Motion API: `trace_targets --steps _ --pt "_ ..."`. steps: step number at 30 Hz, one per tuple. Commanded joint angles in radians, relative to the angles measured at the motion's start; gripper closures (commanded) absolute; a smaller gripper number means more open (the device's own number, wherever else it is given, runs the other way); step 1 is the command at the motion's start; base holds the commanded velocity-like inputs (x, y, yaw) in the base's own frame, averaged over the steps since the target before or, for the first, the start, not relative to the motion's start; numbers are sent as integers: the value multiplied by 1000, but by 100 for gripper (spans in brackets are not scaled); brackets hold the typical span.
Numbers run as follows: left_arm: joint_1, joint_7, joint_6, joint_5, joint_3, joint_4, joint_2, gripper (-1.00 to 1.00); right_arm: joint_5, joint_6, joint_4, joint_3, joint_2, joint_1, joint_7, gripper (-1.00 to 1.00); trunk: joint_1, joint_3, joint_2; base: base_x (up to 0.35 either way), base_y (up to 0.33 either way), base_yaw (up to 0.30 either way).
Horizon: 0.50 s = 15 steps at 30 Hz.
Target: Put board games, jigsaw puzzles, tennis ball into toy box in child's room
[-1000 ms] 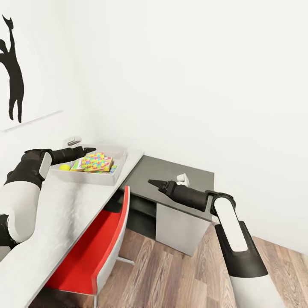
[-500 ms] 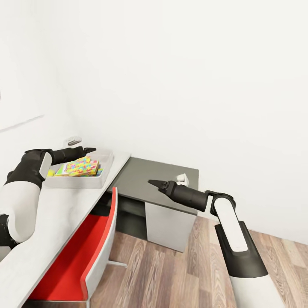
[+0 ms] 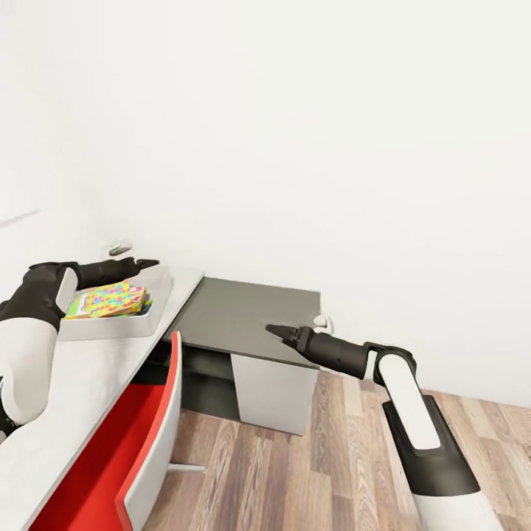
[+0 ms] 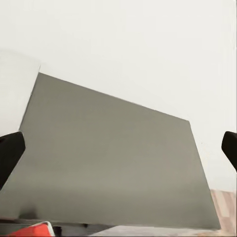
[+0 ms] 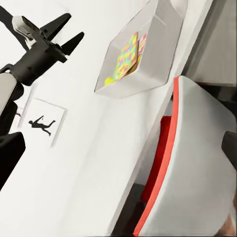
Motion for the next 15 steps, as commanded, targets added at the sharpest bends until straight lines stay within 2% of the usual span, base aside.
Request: trace_targets --steps 1,5,11,15 --pt "4 -27 11 -4 5 -1 5 -100 6 4 1 -1 -8 7 13 -100 1 -1 -2 0 0 -205" --pt "39 -148 20 -11 5 -1 28 -100 9 -52 -3 8 -34 57 49 -100 1 5 -2 0 0 -205" --pt "90 -206 18 -6 5 0 69 -100 9 -85 -9 14 -43 72 90 -100 1 12 -2 0 0 -205" --pt "104 -242 26 -7 11 2 96 -100 10 -92 -9 13 -44 73 111 -100 1 18 -2 0 0 -205"
